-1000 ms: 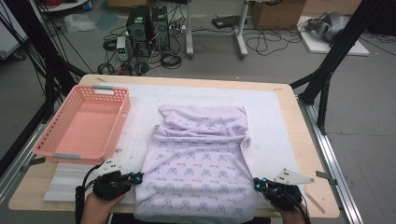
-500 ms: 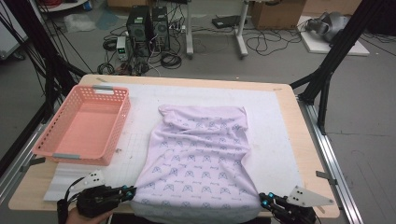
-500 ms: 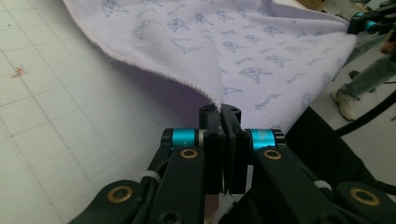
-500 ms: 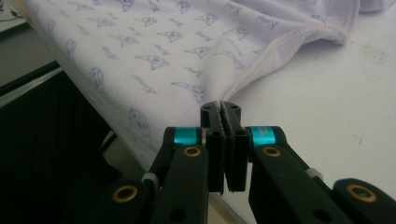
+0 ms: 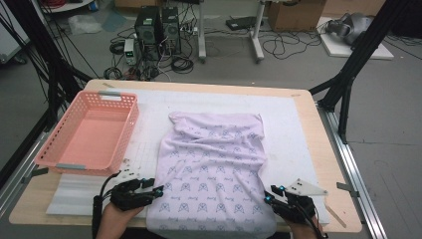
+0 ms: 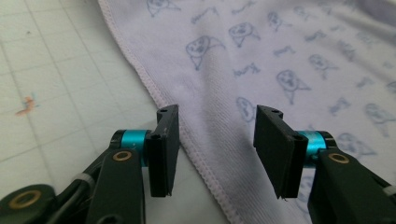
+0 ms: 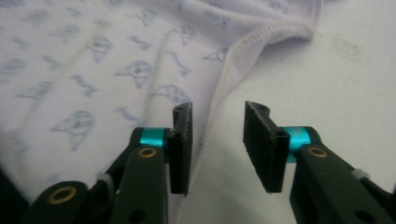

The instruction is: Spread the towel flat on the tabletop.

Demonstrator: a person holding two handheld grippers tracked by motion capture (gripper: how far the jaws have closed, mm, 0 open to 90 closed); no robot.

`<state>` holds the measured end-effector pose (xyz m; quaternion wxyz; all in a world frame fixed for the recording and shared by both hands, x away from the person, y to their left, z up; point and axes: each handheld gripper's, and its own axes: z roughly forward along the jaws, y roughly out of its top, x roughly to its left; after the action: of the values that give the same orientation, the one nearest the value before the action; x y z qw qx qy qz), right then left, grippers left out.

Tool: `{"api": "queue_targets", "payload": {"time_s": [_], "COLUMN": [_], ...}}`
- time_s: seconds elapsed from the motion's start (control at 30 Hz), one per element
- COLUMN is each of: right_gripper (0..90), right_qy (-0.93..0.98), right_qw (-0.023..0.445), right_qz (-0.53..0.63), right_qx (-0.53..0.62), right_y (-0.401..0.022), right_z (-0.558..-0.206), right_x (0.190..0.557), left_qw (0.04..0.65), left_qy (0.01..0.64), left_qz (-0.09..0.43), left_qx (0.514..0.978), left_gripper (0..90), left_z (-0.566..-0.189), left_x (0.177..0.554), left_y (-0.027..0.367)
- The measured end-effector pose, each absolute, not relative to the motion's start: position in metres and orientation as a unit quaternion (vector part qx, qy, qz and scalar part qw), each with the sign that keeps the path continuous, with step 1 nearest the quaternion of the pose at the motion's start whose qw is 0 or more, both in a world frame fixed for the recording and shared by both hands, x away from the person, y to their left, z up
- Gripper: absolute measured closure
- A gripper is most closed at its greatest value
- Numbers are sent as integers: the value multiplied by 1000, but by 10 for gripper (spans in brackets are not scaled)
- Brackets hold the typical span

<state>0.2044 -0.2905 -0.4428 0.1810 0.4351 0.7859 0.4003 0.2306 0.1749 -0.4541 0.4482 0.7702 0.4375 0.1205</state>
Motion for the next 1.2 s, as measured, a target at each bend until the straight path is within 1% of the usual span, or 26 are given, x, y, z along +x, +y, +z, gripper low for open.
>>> {"api": "queue_targets", "payload": {"time_s": [0.03,0.07,0.1,0.13,0.27,0.3,0.4,0.57,0.6,0.63,0.67,0.7,0.73,0.77,0.87,1.03,1.07,1.1,1.13,1.17,1.2], "right_gripper": [762,871,873,880,887,887,887,885,871,839,755,712,682,639,627,638,660,695,754,849,873], "right_qy": [788,796,801,799,801,801,805,815,816,817,815,808,801,794,785,789,790,793,794,795,799], "right_qw": [179,180,183,181,174,165,159,123,112,98,105,109,117,130,163,190,188,186,185,174,170], "right_qz": [396,383,375,380,383,388,391,406,409,412,414,418,422,424,415,378,374,370,369,377,380], "right_qx": [437,433,429,429,426,425,416,395,393,393,393,402,409,415,430,444,448,447,445,442,434], "right_y": [-288,-287,-286,-287,-296,-299,-305,-309,-310,-310,-310,-310,-309,-308,-299,-285,-284,-283,-282,-283,-283], "right_z": [-445,-447,-449,-449,-446,-445,-443,-440,-438,-438,-438,-438,-437,-437,-436,-442,-444,-446,-448,-449,-449], "right_x": [206,207,206,206,195,191,180,160,156,155,156,158,161,166,184,210,213,216,216,216,216], "left_qw": [438,434,438,435,436,437,442,448,449,458,469,477,480,486,489,460,452,450,443,436,438], "left_qy": [432,422,421,423,425,423,419,404,398,392,390,390,399,405,422,449,449,443,436,433,432], "left_qz": [142,152,145,143,121,115,109,80,71,67,70,76,86,95,114,110,109,123,135,148,138], "left_qx": [775,781,781,782,784,785,786,794,797,795,790,784,776,769,755,758,763,765,771,775,776], "left_gripper": [611,733,824,842,850,850,850,848,839,801,692,573,511,477,480,496,519,541,620,714,844], "left_z": [-454,-454,-455,-454,-451,-450,-445,-439,-439,-439,-438,-438,-436,-436,-438,-451,-454,-454,-455,-455,-454], "left_x": [229,227,226,225,218,216,208,185,182,180,181,183,186,190,208,239,241,240,238,235,234], "left_y": [174,174,175,176,183,186,192,201,203,203,203,204,203,203,200,190,187,184,182,180,181]}}
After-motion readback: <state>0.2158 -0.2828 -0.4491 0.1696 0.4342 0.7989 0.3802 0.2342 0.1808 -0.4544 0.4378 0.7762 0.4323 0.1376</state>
